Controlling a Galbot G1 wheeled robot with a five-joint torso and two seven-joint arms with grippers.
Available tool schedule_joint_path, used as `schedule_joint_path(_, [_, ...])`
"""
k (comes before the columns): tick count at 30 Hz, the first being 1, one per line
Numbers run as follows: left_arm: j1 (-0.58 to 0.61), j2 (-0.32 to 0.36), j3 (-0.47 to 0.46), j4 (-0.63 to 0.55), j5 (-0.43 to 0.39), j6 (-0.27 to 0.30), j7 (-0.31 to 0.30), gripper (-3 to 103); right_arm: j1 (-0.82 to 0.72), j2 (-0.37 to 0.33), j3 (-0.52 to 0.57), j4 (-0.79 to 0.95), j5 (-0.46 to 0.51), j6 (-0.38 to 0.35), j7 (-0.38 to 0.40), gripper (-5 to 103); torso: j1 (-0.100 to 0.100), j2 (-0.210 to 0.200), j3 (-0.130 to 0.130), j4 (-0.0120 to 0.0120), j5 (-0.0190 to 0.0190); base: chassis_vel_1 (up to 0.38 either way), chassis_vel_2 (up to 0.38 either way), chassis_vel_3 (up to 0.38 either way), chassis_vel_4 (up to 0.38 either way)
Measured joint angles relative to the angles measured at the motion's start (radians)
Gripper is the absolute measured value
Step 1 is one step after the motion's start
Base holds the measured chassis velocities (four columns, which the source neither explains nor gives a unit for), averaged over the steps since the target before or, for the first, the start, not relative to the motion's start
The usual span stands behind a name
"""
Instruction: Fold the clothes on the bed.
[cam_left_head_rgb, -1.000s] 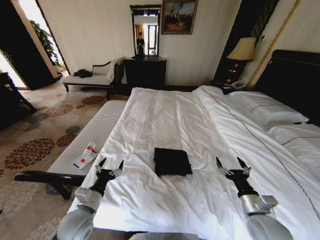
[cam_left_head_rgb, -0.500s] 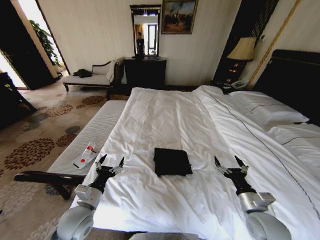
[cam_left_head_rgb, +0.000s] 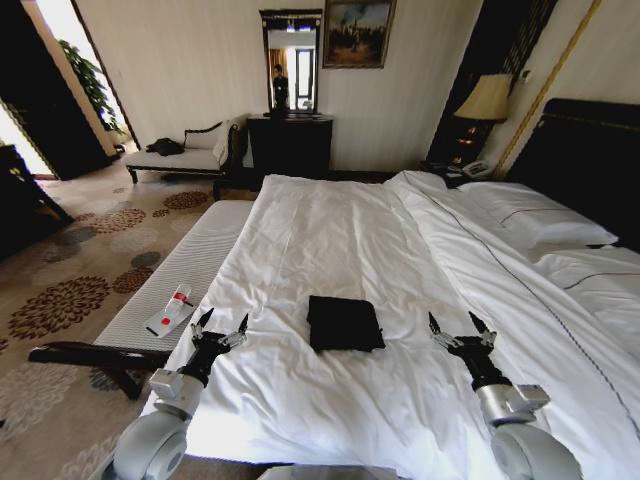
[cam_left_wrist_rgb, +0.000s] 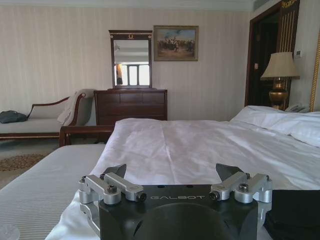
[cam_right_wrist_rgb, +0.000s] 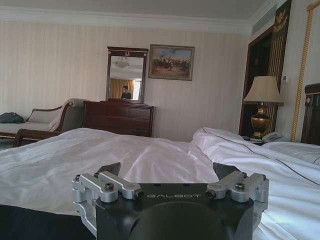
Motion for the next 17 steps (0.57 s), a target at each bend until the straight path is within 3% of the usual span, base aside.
schedule_joint_path(17, [0.0, 0.0, 0.0, 0.0, 0.0, 0.001, 0.0, 100, 0.001, 0.0, -0.001, 0.0, 0.0, 0.0, 0.001, 100, 0.0, 0.0, 0.0, 0.0, 0.0, 0.0, 0.0, 0.0, 0.0])
